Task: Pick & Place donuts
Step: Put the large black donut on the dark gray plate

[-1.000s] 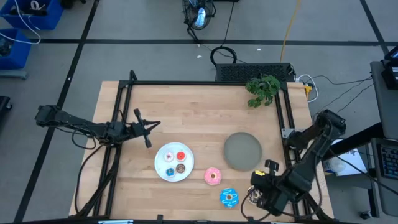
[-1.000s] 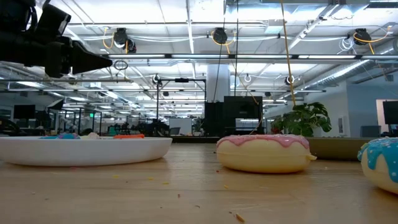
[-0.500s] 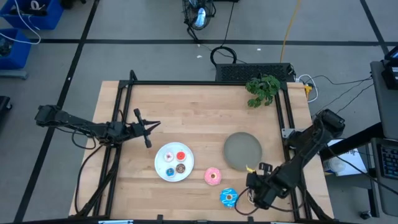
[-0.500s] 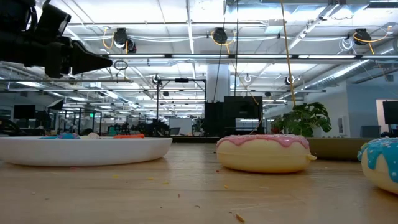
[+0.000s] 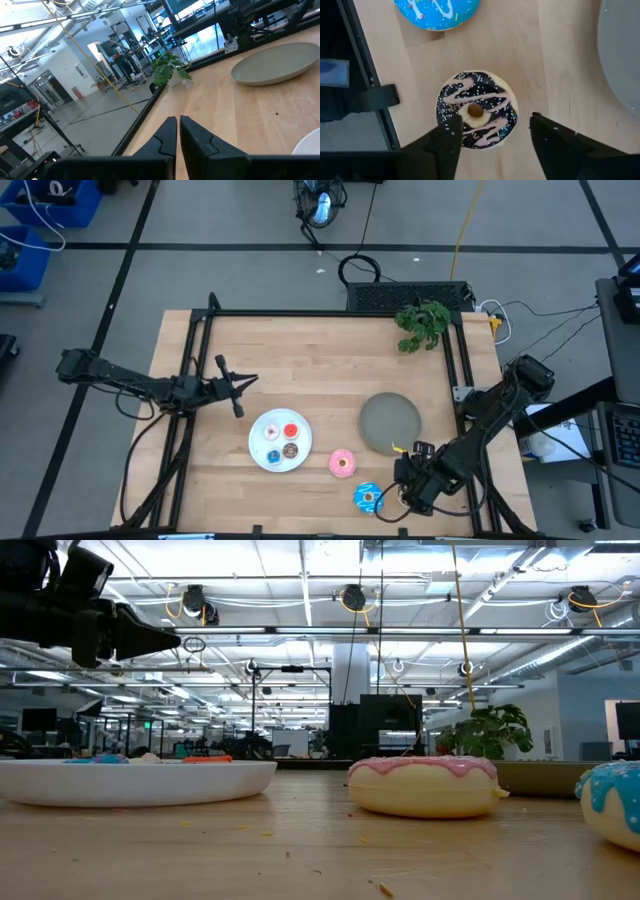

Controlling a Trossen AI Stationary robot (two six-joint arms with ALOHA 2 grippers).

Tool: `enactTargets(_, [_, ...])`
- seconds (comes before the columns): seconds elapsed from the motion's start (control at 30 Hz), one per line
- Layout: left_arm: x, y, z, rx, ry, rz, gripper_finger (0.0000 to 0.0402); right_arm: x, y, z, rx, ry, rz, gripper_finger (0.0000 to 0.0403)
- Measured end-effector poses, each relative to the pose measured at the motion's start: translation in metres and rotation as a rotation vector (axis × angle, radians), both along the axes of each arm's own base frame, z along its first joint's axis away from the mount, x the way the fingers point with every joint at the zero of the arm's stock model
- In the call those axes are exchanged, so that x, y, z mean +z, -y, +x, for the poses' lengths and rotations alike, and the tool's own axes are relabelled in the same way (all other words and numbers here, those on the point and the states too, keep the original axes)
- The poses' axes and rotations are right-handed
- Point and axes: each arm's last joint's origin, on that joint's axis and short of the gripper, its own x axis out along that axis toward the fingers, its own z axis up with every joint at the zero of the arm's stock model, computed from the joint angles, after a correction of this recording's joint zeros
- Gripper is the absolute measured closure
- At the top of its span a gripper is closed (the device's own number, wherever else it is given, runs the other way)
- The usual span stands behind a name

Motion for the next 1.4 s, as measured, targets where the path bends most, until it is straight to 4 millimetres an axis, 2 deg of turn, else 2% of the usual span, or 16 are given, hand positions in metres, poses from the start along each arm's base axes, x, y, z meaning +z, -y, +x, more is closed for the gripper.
enactTargets(0.17, [0.000,0.000,0.000,-0.001,0.000,0.000,0.0373,-0.002,0.000,0.000,0.000,0.004,0.001,0.0166])
enactTargets(0.53, [-0.001,0.000,0.000,-0.001,-0.002,-0.011,0.0398,-0.042,0.010,-0.012,-0.019,-0.039,0.020,0.0160])
enactTargets(0.8, [-0.003,0.000,0.000,-0.001,-0.019,-0.027,0.0369,-0.063,0.013,-0.015,-0.013,-0.003,0.083,0.0160])
enactTargets(1.0, [-0.003,0.000,0.000,-0.001,-0.012,-0.048,0.0365,-0.069,0.018,-0.020,-0.029,-0.030,0.080,0.0164])
enactTargets(1.2, [-0.005,0.000,0.000,0.000,-0.027,-0.058,0.0364,-0.071,0.019,-0.021,-0.044,-0.043,0.075,0.0206])
enactTargets(1.4, [-0.005,0.000,0.000,0.001,-0.022,-0.073,0.0364,-0.071,0.022,-0.019,-0.085,-0.054,0.085,0.0294])
